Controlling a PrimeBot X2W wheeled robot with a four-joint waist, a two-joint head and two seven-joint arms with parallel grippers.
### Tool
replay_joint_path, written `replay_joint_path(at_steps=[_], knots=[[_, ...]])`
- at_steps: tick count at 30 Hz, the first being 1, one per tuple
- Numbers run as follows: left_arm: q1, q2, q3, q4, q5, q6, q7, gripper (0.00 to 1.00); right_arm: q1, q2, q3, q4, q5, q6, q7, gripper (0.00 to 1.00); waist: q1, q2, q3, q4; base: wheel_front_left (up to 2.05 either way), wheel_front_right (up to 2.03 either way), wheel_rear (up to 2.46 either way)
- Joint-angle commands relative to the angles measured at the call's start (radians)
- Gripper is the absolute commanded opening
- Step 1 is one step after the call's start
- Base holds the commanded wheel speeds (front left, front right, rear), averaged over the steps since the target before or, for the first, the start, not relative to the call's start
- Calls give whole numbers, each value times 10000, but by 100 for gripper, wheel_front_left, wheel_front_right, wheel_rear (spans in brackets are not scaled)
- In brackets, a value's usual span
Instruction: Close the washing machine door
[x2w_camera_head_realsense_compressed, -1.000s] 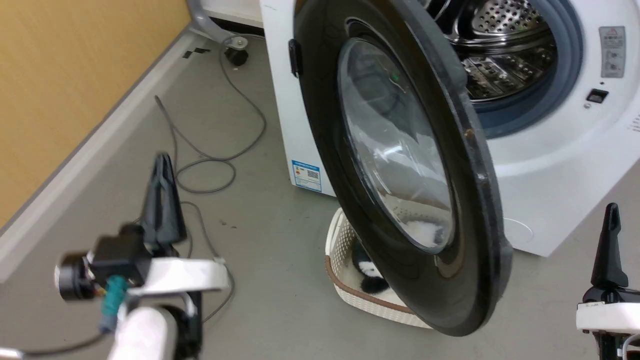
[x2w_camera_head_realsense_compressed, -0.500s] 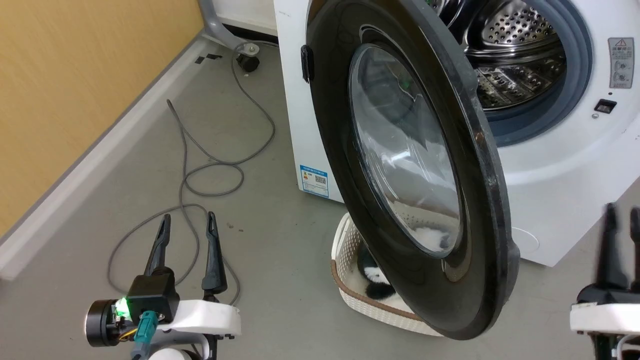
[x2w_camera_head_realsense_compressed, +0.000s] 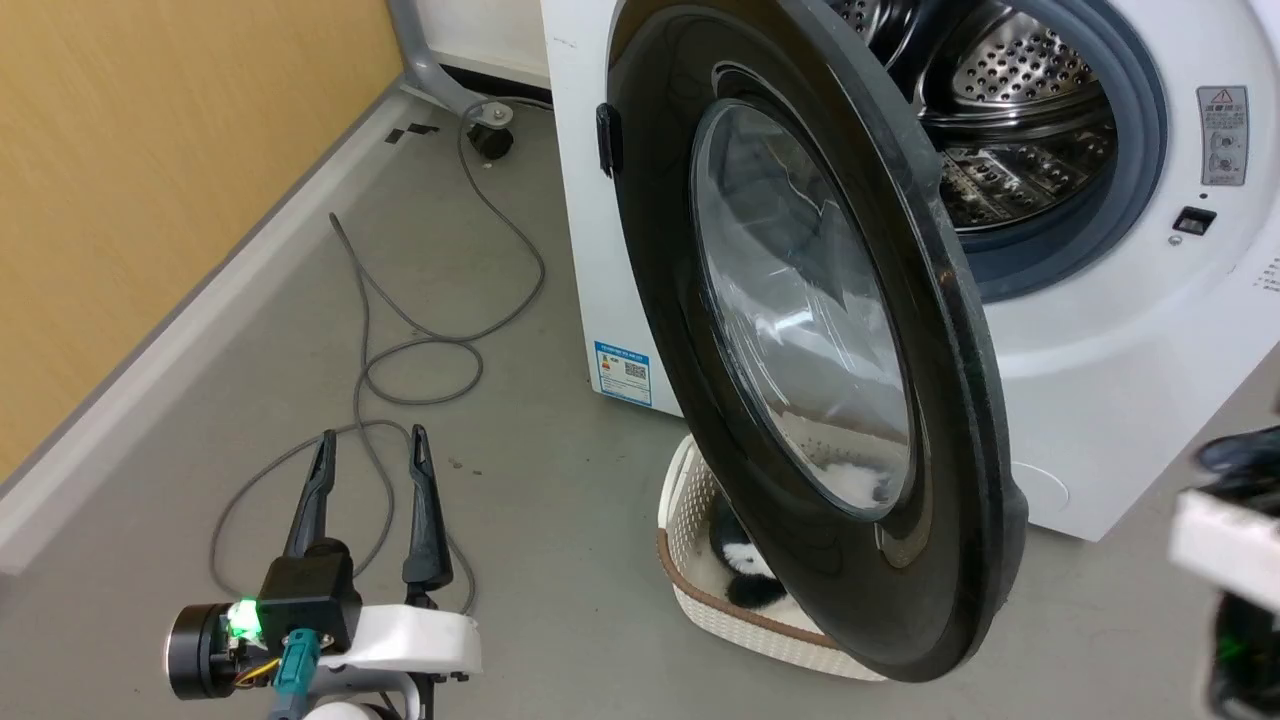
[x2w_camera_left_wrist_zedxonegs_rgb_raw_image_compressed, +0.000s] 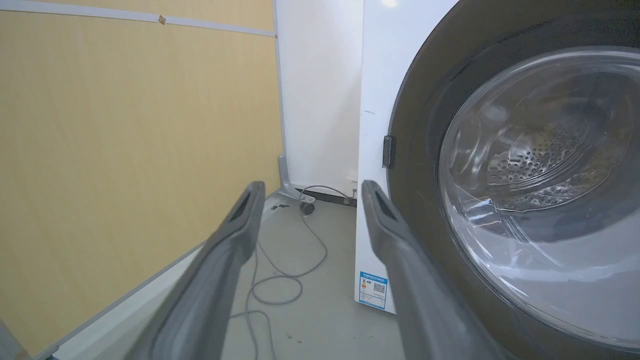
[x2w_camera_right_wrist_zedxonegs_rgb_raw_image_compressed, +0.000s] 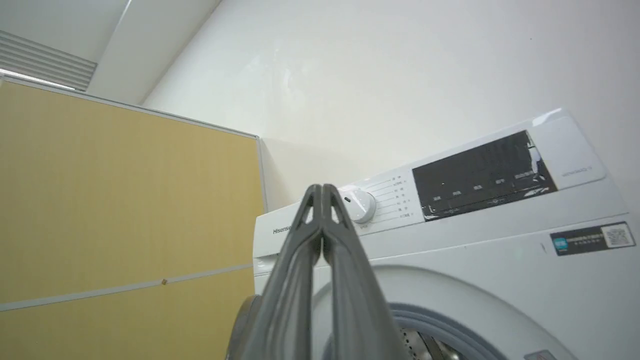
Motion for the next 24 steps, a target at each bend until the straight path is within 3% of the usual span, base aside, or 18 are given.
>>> replay_joint_path(at_steps=[1,6,12,19,24], knots=[[136,-12,9,-47,86,17,-41,100,-126,-86,497,-314,148,8,-32,0,1,0,-27,14,0,0,0],[197,-30,31,-138,176,62,-41,100,79,-822,2487,-885,598,8,-32,0,1,0,-115,30,0,0,0],[302,-41,105,-264,271,150,-41,100,292,-2206,4813,-434,849,8,-32,0,1,0,-153,-30,0,0,0],[361,-48,173,-352,334,209,-41,100,494,-3190,6408,687,701,8,-32,0,1,0,-118,-194,0,0,0],[404,-51,205,-400,384,281,-41,100,743,-3562,6866,1379,592,8,-32,0,1,0,-44,-414,0,0,0]])
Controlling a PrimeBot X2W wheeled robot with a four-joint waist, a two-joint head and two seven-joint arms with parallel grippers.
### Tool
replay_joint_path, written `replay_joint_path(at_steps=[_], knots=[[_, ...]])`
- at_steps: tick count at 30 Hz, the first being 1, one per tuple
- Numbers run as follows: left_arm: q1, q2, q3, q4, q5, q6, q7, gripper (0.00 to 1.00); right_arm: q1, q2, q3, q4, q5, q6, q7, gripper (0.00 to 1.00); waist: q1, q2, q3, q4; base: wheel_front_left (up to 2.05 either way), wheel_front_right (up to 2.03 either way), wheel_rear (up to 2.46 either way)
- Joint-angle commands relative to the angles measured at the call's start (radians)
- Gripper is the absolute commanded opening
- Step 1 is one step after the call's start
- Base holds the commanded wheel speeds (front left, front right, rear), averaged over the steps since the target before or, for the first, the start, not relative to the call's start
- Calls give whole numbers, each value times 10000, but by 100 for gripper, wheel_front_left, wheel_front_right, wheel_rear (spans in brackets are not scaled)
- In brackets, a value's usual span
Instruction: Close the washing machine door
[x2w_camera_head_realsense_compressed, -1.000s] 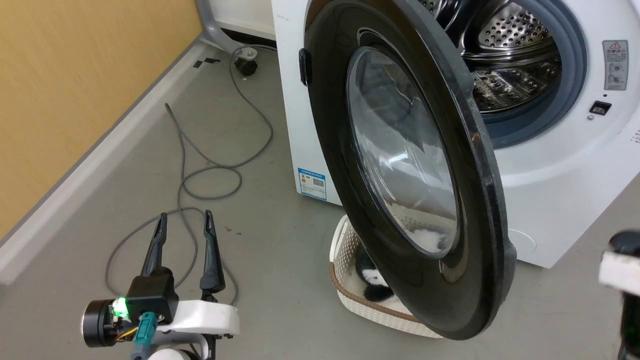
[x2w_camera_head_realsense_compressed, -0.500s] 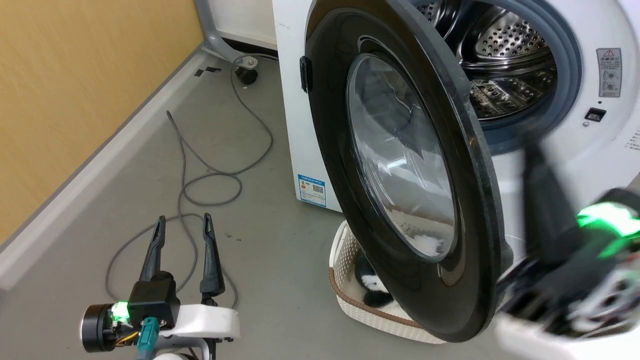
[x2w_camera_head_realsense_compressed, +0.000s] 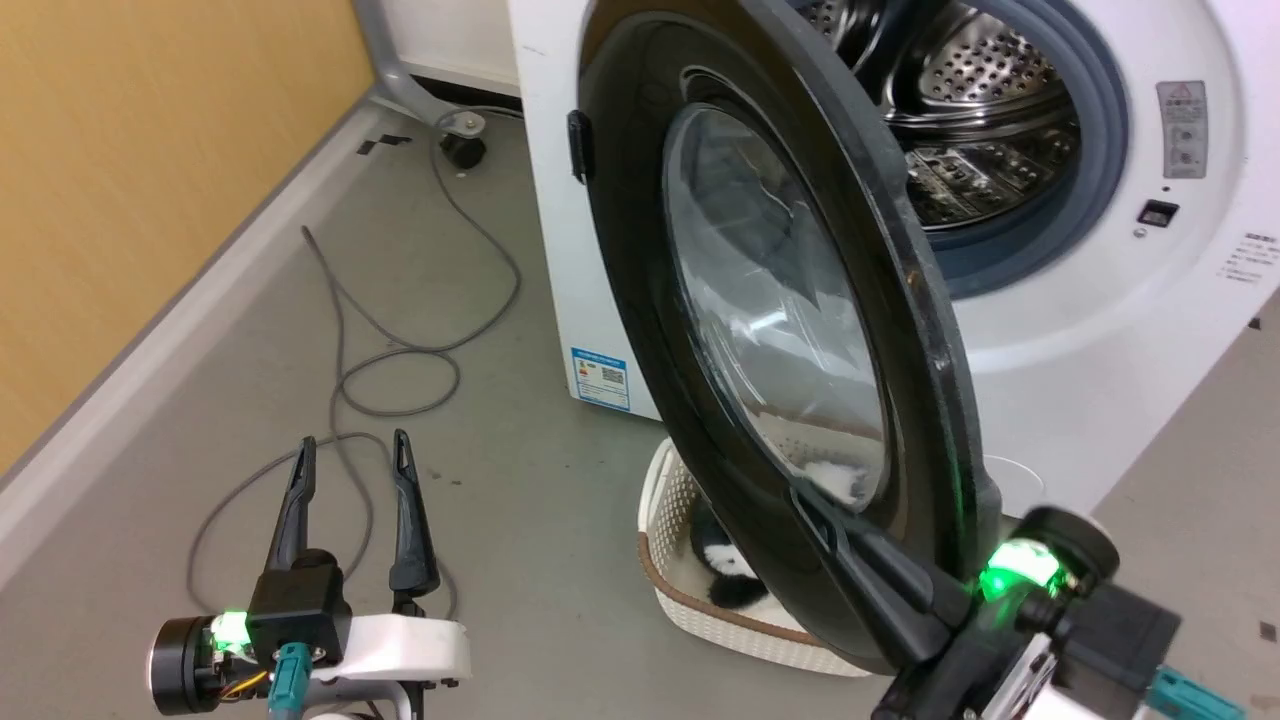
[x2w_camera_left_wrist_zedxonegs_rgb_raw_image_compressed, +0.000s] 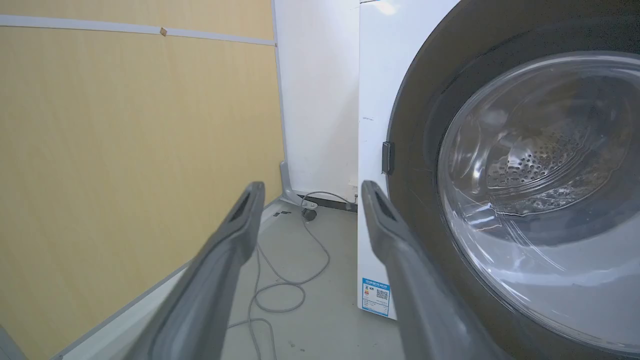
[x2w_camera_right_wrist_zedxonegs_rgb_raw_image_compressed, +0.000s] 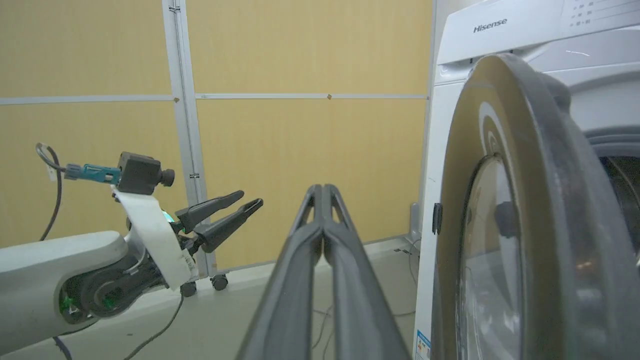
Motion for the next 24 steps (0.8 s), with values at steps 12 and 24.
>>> replay_joint_path(at_steps=[12,24], knots=[[56,-5,-28,-71,115,191,-41,100,785,-361,-735,1786,-192,8,-34,0,0,0,270,-583,0,0,0],[-214,-18,-346,-184,93,374,-42,100,575,-306,-2737,2894,-188,8,-34,0,0,0,939,-886,0,0,0]])
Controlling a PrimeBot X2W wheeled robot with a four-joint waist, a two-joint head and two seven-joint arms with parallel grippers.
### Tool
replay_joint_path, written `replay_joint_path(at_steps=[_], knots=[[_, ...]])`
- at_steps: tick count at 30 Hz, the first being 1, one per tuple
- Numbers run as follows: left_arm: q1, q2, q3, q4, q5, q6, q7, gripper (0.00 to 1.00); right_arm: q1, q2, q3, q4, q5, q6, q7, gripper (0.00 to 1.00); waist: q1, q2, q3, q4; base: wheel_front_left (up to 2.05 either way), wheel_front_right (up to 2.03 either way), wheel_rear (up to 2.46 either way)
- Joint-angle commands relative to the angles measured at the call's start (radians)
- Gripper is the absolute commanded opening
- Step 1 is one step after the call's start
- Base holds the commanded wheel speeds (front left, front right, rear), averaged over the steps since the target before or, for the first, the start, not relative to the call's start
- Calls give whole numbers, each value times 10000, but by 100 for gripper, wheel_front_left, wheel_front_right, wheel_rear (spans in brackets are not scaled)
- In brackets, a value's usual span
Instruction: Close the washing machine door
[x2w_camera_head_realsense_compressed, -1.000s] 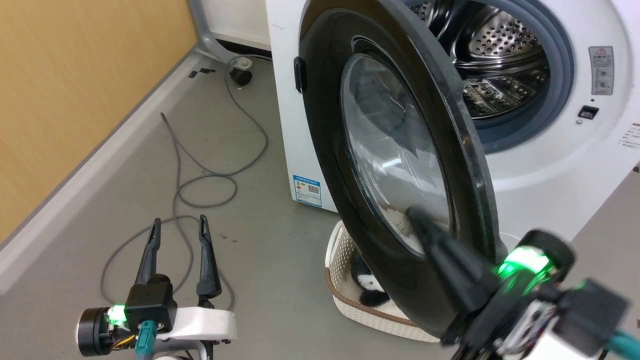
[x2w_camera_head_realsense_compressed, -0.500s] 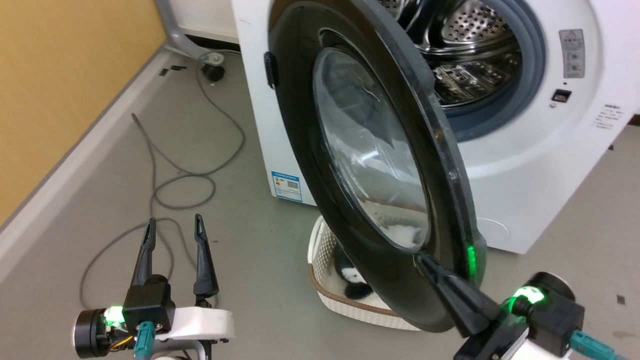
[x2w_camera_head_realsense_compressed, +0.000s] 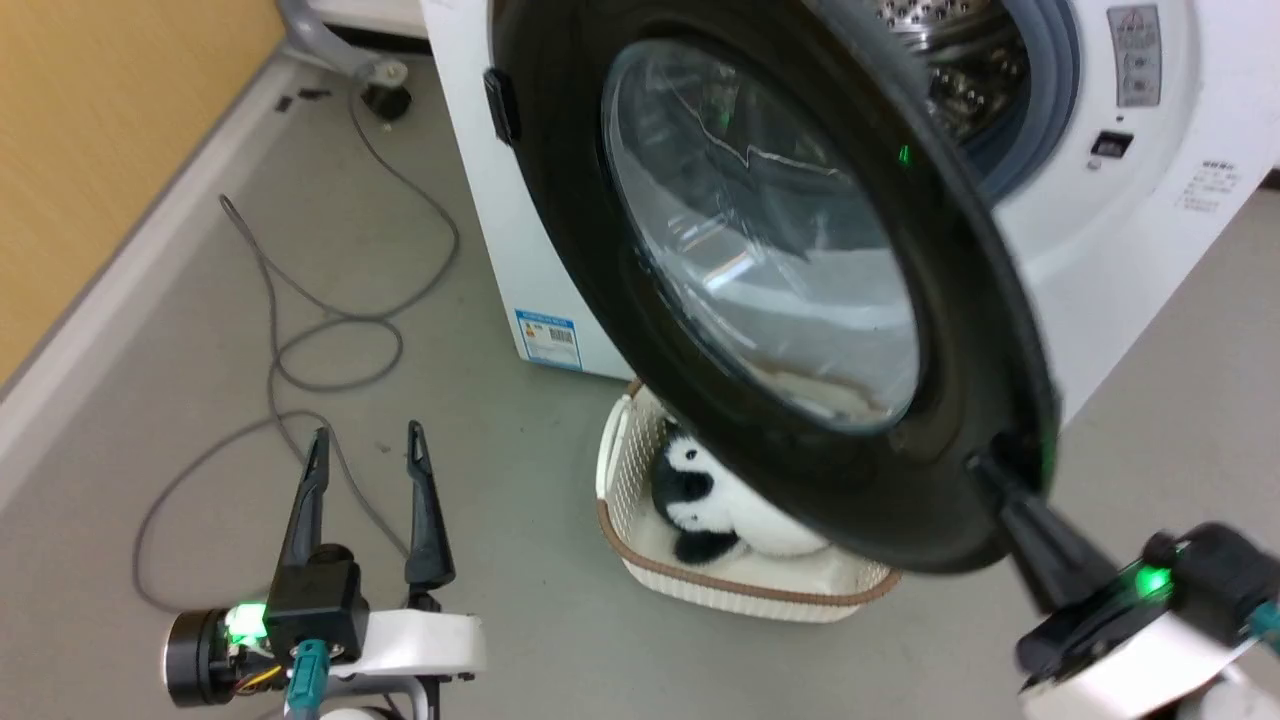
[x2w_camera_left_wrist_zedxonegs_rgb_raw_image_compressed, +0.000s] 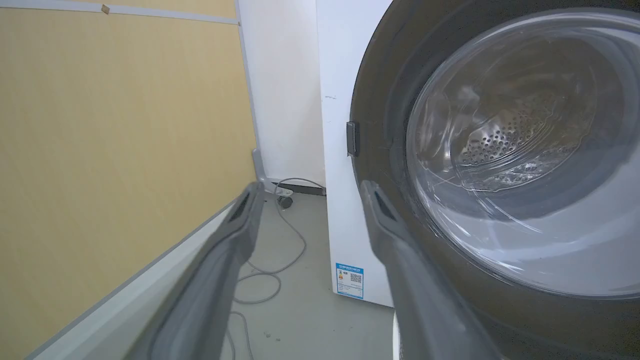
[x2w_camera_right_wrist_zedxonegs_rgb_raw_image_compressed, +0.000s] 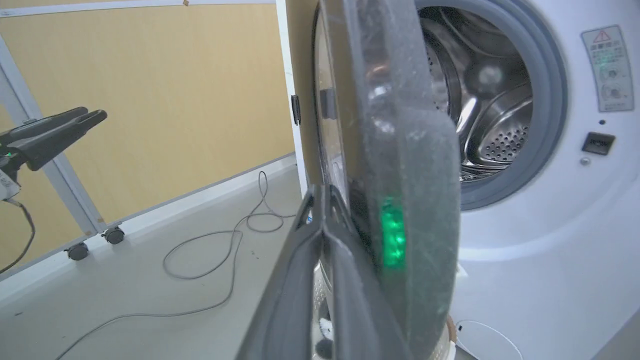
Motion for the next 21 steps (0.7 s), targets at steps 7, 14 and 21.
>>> replay_joint_path(at_steps=[7,14,21], knots=[[-584,-10,-316,-193,81,247,-42,100,-1328,-30,-1343,743,-23,-17,-36,0,0,-1,1005,-226,0,0,0],[-1211,-13,-598,-305,135,494,-42,100,-3170,-221,-2268,1832,66,-17,-36,0,0,-1,1996,-363,0,0,0],[-1709,-15,-866,-366,154,697,-42,100,-5080,-642,-2351,3279,304,-17,-36,0,0,-1,2759,-357,0,0,0]])
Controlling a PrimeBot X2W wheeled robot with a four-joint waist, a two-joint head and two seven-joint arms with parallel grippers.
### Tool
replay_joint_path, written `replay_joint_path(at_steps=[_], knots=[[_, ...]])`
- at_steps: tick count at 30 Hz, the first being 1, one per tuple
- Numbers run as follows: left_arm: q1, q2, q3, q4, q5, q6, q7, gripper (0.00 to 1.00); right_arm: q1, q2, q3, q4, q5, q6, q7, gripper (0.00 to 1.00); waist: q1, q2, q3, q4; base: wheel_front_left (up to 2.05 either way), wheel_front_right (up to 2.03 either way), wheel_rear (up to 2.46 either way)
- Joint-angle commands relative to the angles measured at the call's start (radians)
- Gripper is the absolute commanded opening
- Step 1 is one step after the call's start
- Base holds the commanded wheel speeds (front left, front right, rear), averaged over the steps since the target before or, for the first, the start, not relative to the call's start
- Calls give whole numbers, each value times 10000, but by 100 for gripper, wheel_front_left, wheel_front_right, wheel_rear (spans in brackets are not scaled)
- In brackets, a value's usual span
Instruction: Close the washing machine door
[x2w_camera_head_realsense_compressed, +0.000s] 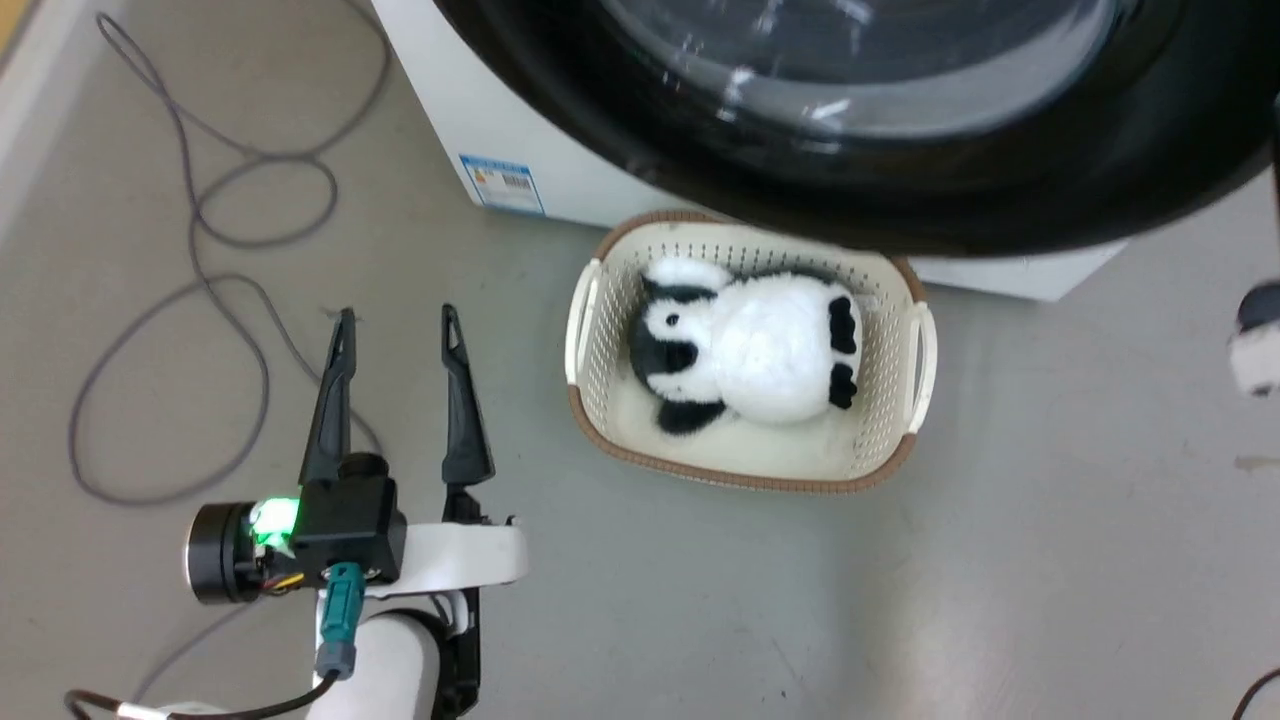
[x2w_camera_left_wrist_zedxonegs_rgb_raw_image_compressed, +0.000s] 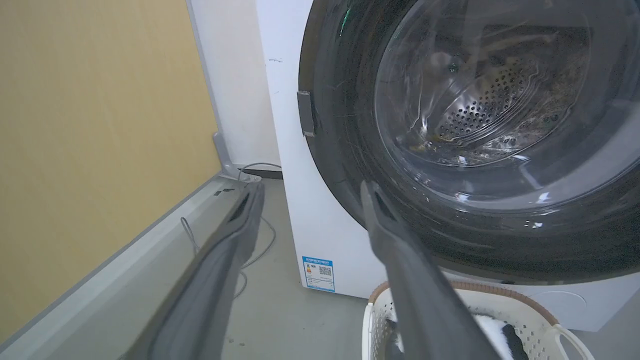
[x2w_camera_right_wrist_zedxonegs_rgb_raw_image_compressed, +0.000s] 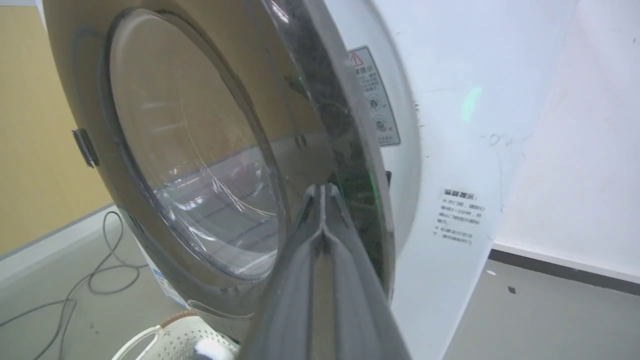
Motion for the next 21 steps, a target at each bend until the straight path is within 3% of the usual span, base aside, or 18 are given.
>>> replay_joint_path(at_steps=[1,13,21], knots=[[-201,5,-51,-39,68,91,-42,100,-456,-137,85,274,17,-9,-42,0,-1,0,267,7,0,0,0],[-624,4,-369,-16,99,315,-42,100,-2903,-245,382,2762,-182,-9,-42,0,-1,0,681,200,0,0,0],[-436,3,-382,81,-64,476,-42,100,-2893,140,89,3323,-699,-9,-42,0,-1,0,240,241,0,0,0]])
